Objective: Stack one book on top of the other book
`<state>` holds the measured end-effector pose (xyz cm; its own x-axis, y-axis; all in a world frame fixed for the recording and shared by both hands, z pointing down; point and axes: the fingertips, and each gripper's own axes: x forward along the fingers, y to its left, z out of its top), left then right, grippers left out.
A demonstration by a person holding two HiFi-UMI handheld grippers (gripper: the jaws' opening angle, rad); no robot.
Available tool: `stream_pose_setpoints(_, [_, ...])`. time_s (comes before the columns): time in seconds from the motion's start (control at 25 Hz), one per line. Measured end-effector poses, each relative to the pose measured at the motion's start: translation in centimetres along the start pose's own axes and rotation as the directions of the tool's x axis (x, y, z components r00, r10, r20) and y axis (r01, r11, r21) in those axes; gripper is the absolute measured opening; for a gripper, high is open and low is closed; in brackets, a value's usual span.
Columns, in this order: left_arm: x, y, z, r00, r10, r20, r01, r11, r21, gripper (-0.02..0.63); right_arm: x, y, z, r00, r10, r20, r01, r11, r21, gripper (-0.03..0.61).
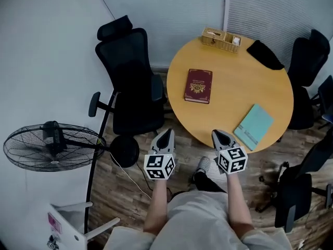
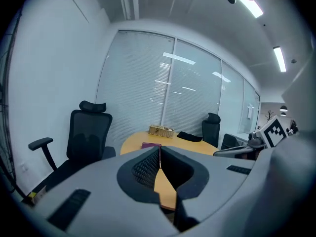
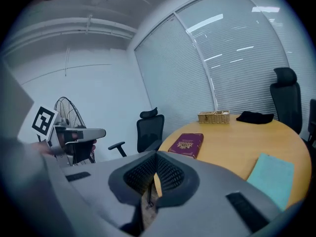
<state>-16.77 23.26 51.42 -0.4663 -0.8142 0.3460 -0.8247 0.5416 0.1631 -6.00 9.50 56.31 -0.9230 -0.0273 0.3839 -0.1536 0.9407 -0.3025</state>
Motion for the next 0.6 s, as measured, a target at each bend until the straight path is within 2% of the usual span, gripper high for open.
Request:
stream_pose_setpoints(0.16, [3.4, 0.6, 0.4, 0.999, 0.001, -0.043, -0.001, 1.0, 0.001, 0.029, 3.1, -2.2, 1.4, 1.0, 0.019, -0.003, -0.019, 0.999, 0.026, 0.018])
stream_pose_setpoints(0.28, [5.8, 1.4, 0.2, 0.997, 0.014, -0.08, -0.017, 0.999, -0.032, 0.029, 5.3, -3.9, 2.5, 1.0, 0.024, -0.001, -0.024, 0.999, 0.041, 0.018])
stream_pose_setpoints(0.6, [8.6, 1.8, 0.6, 0.998, 0.021, -0.067, -0.023, 0.999, -0.031, 0.031, 7.7, -6.0, 4.2, 1.0, 0.004, 0.022, -0.005, 1.0, 0.029, 0.02])
